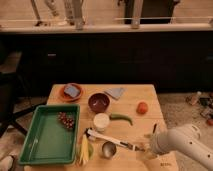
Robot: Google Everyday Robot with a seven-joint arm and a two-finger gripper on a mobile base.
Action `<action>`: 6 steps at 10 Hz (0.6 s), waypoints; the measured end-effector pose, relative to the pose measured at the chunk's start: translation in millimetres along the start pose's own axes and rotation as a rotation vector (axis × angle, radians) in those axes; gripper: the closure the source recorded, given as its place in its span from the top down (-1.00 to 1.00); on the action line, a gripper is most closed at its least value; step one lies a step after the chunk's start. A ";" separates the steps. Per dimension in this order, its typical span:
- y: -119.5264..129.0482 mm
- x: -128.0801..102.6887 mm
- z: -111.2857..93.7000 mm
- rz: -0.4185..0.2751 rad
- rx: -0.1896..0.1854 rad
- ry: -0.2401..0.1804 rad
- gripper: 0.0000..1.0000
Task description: Place fork in tray
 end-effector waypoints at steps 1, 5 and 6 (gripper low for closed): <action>2.1 3.8 5.3 0.007 -0.008 -0.002 0.38; 5.1 7.4 17.6 0.012 -0.027 0.000 0.38; 5.2 6.5 21.2 0.010 -0.034 0.003 0.38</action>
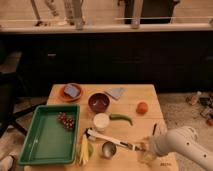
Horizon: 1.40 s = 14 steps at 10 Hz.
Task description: Place fork in tray
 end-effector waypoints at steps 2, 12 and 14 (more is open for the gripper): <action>-0.1 -2.1 7.3 -0.006 -0.016 0.006 0.38; -2.7 -1.2 13.9 -0.009 -0.036 0.002 -0.30; -1.9 -0.5 13.7 -0.011 -0.041 0.004 -0.67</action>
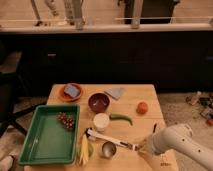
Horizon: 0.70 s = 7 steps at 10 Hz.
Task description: Place fork in tray
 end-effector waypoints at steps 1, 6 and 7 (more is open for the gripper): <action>0.3 0.2 0.1 0.000 -0.003 0.000 -0.90; 2.8 0.3 -4.3 -0.010 -0.001 0.001 -1.00; 1.4 -2.4 -11.8 -0.016 0.017 -0.001 -1.00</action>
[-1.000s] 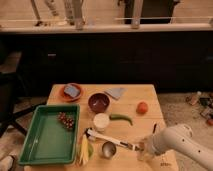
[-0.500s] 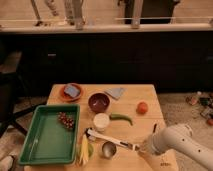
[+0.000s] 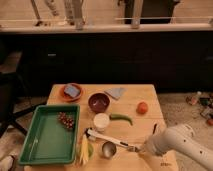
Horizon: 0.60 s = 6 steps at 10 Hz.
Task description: Place fork in tray
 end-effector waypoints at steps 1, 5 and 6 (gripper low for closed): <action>-1.1 -4.4 -12.2 -0.010 0.023 -0.004 -1.00; -2.2 -21.2 -55.3 -0.055 0.106 -0.026 -1.00; -1.8 -25.8 -63.1 -0.070 0.123 -0.032 -1.00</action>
